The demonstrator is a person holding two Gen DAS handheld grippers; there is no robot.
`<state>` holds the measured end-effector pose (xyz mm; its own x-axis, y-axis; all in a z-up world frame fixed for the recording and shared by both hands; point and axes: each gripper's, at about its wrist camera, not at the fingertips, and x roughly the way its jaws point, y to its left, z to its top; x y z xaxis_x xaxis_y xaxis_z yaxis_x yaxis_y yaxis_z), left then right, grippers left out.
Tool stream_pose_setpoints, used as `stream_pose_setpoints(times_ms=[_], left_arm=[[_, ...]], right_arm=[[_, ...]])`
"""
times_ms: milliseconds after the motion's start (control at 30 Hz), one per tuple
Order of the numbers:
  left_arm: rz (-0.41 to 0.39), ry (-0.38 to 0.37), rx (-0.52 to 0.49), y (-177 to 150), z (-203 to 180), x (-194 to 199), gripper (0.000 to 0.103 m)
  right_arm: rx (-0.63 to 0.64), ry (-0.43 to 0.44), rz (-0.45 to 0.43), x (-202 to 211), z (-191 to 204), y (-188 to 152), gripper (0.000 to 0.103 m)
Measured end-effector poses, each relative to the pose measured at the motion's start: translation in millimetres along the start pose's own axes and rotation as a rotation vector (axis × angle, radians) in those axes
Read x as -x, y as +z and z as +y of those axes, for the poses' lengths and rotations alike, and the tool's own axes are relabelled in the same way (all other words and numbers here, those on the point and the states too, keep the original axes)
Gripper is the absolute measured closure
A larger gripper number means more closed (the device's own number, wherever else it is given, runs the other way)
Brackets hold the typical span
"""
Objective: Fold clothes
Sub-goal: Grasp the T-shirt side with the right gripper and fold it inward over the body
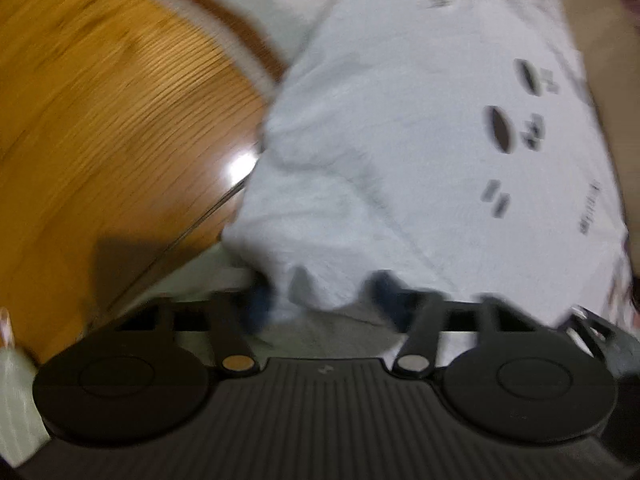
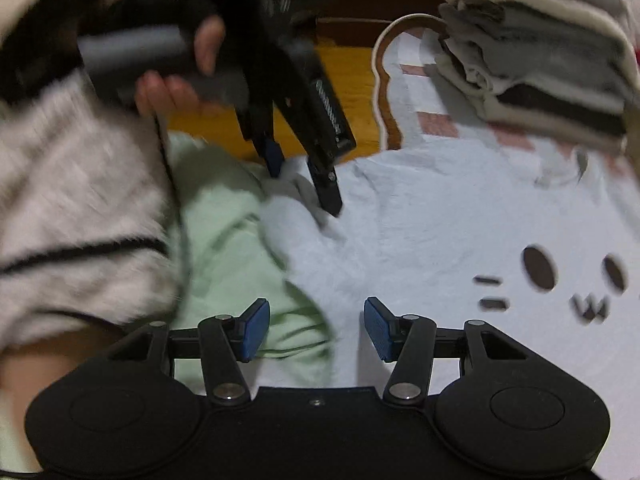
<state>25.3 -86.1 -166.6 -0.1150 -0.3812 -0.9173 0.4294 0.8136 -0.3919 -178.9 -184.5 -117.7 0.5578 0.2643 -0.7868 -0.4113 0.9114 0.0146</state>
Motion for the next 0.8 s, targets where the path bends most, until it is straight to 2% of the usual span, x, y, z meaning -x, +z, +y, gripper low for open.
stream_pose_setpoints(times_ms=[67,167,200,267,367,400,467,533,567,633,700,800], left_arm=[[-0.045,-0.061,-0.040,0,-4,8,0.084],[-0.095,-0.139,0.002,6,1,21,0.085],[-0.100,-0.172,0.029,14,-1,22,0.085],[-0.110,-0.238,0.083,33,-4,24,0.085],[-0.098,-0.241,0.162,67,-17,12,0.066],[-0.101,-0.247,0.194,75,-19,7,0.065],[-0.130,-0.229,0.225,88,-22,-2,0.063],[-0.186,-0.223,0.222,93,-23,-8,0.063],[-0.201,-0.207,0.195,92,-25,-10,0.063],[-0.224,-0.149,0.104,90,-27,-9,0.063],[-0.238,-0.064,0.006,82,-28,-1,0.062],[-0.264,0.031,-0.082,69,-25,12,0.055]], right_arm=[[0.006,-0.001,-0.002,-5,1,1,0.057],[-0.060,0.025,-0.031,-8,-7,-1,0.081],[-0.100,0.036,-0.044,-9,-12,-1,0.086],[-0.212,0.084,-0.085,-10,-26,-2,0.090],[-0.488,0.205,-0.137,-13,-63,-15,0.091],[-0.585,0.250,-0.143,-15,-77,-21,0.091],[-0.773,0.341,-0.106,-27,-102,-35,0.091],[-0.928,0.360,-0.044,-38,-120,-51,0.091],[-1.005,0.368,-0.021,-43,-128,-59,0.091],[-1.127,0.383,-0.052,-42,-138,-73,0.090],[-1.147,0.331,-0.086,-34,-141,-78,0.088],[-1.028,0.181,-0.097,-20,-133,-71,0.086]])
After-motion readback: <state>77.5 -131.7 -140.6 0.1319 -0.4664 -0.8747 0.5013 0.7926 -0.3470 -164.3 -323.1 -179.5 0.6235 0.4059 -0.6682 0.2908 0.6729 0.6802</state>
